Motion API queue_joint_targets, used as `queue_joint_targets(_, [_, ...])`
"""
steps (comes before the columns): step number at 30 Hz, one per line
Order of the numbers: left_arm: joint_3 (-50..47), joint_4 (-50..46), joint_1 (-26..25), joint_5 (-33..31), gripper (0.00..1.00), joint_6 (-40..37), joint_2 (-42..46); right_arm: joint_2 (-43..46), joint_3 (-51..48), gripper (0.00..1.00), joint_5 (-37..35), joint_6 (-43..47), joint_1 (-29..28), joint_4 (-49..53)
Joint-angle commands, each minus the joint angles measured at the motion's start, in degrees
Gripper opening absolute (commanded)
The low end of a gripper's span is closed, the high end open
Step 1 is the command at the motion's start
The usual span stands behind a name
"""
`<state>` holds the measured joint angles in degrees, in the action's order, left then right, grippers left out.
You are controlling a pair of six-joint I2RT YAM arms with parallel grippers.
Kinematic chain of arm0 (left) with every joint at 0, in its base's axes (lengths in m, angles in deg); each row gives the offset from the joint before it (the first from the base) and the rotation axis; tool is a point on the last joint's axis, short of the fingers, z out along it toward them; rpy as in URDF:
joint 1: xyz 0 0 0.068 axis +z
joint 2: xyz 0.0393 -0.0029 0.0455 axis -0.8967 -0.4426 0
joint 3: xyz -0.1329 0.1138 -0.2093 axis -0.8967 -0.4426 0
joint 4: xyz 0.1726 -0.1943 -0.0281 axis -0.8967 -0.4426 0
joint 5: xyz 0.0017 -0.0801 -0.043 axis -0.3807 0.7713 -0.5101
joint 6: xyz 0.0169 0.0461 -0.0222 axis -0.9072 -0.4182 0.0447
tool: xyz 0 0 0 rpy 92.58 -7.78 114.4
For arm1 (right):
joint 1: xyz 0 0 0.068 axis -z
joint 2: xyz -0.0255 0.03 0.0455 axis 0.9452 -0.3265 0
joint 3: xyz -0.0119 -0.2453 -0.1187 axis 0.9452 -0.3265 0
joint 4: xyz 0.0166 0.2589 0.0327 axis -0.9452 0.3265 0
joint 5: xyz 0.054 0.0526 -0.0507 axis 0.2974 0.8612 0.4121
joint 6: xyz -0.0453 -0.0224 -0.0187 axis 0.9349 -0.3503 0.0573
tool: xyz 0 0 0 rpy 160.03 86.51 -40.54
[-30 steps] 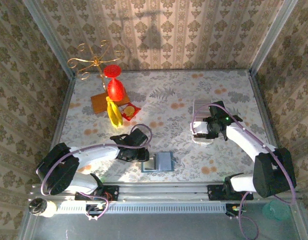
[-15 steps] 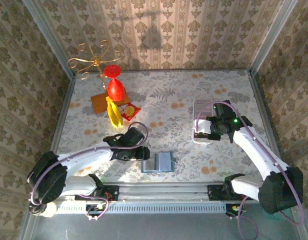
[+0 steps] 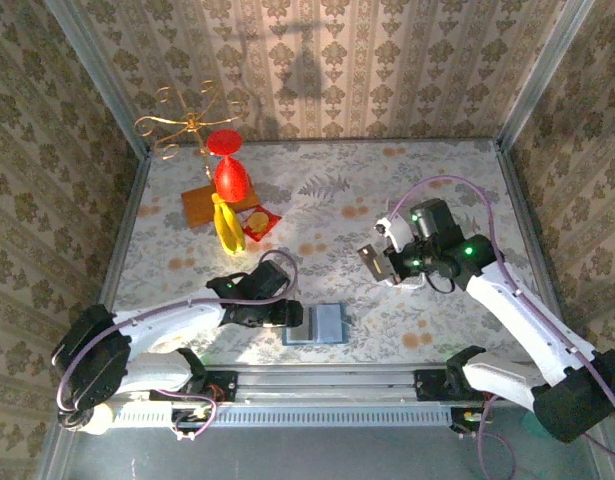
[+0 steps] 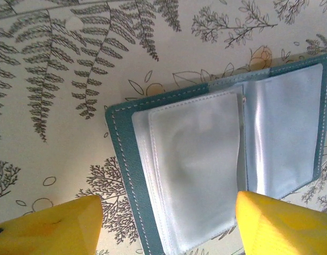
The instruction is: Put the credit cards into the card holder
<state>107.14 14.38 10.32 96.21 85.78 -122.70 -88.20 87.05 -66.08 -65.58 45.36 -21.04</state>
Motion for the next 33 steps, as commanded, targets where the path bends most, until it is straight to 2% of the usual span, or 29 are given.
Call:
queue_joint_targets(1, [-0.85, 0.72, -0.94, 0.87, 0.67, 0.21, -1.48, 2.37, -7.8, 0.0, 4.2, -30.39, -3.59, -12.53])
queue_joint_targets(5, [-1.17, 1.64, -1.32, 1.01, 0.64, 0.76, -3.25, 5.69, -19.5, 0.0, -0.22, -50.78, -10.16, -29.2])
queue_joint_targets(9, [-1.71, 2.24, -1.34, 0.7, 0.6, 1.43, -4.58, 5.96, -26.37, 0.0, -8.85, -59.41, -17.6, -38.05])
queue_joint_targets(21, [-4.18, 3.68, -1.44, 1.18, 0.41, 2.55, -5.02, -10.4, -24.83, 0.0, -14.16, -65.41, -29.0, -48.17])
queue_joint_targets(33, [-5.59, 3.26, -1.52, 0.92, 0.34, 2.63, -3.68, -19.12, -25.52, 0.0, -18.67, -68.68, -32.51, -55.08])
